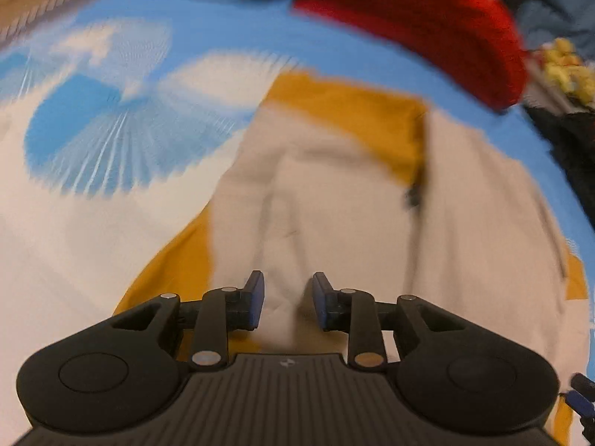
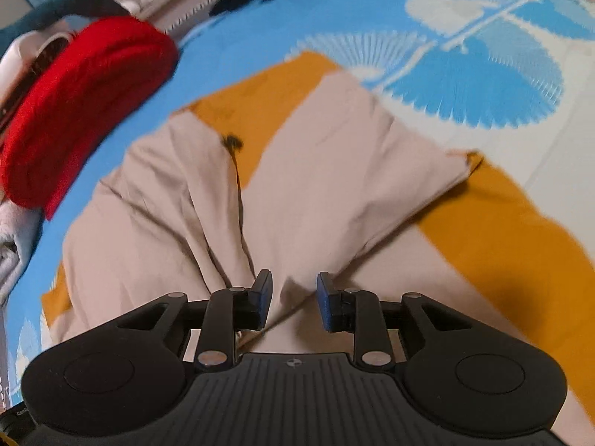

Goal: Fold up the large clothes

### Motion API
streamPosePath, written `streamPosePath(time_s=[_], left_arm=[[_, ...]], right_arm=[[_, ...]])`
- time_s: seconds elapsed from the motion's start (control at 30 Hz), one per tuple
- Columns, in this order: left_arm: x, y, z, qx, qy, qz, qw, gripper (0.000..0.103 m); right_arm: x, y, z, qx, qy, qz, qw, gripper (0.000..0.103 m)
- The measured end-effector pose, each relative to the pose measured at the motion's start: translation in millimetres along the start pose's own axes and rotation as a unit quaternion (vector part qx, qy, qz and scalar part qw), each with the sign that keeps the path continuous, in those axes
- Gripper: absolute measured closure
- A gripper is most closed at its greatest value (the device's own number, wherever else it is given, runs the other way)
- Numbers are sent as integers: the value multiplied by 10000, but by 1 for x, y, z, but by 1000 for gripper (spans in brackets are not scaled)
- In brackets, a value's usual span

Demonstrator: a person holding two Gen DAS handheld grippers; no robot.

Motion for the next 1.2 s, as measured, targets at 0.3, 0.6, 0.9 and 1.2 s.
streamPosePath(time_s=[0.3,0.6,0.9,1.2], left_arm=[[-30,11,-161,-2184,-920,1362,9619,74],[49,-88,-338,-2735,-1607,1728,9325,71],[168,-234,-368,-2490,-1435,1628,9439,76],[186,-258,-377,-2374,-1545,1668,9444,76]], right_arm=[[10,29,-107,-1518,415,-779,9845,76],[-25,18,-355,-3732,1133,-1576,9072,74],[-144,-80,-478,-4095,657,-1859,8907,74],[-199,-156,-469,-3476,698,-1439,9239,74]])
Point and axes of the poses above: each gripper's, at about its wrist camera, not at the fingertips, and z roughly the way its jaws point, x to its left, y to its top, the point moved 5 cm from there along z, roughly the way its jaws point, and after that the axes turned 3 degrees about -z, right-handed, at the moved point
